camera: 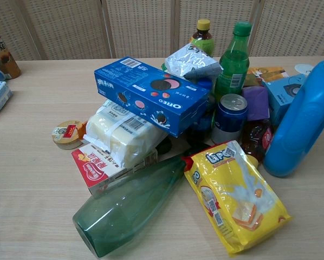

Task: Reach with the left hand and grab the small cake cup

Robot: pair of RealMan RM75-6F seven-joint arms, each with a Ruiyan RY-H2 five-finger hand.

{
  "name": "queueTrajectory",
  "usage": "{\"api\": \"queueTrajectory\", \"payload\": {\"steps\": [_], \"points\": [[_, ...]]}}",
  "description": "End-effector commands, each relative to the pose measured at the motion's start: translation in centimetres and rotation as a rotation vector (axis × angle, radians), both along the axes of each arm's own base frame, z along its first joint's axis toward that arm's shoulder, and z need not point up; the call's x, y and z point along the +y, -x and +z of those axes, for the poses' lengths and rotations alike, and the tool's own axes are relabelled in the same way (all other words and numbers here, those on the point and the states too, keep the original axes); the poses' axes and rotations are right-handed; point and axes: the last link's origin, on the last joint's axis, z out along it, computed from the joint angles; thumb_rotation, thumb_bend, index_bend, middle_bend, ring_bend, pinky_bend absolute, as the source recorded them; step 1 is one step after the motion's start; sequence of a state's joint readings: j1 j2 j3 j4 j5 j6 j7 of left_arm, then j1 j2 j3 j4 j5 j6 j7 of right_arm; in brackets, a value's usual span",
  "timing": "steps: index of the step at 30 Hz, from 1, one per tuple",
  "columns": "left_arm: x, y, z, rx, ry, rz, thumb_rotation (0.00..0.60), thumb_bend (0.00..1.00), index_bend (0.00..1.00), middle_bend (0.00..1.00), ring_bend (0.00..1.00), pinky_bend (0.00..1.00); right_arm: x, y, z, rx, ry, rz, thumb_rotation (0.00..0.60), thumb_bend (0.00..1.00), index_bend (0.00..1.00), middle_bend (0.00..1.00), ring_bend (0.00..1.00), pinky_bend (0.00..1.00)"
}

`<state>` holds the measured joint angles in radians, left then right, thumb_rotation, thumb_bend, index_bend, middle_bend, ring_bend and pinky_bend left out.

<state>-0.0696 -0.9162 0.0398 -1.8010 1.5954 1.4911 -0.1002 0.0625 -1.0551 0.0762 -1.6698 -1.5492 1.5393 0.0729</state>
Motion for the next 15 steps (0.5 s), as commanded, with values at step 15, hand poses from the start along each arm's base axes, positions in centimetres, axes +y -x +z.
{"api": "queueTrajectory", "payload": {"steps": [15], "points": [[2.0, 0.1, -3.7, 0.056, 0.115, -0.012, 0.600, 0.00, 0.05, 0.00, 0.00, 0.00, 0.1, 0.0, 0.3, -0.008, 0.005, 0.002, 0.600, 0.00, 0.00, 0.00, 0.00, 0.00]]}}
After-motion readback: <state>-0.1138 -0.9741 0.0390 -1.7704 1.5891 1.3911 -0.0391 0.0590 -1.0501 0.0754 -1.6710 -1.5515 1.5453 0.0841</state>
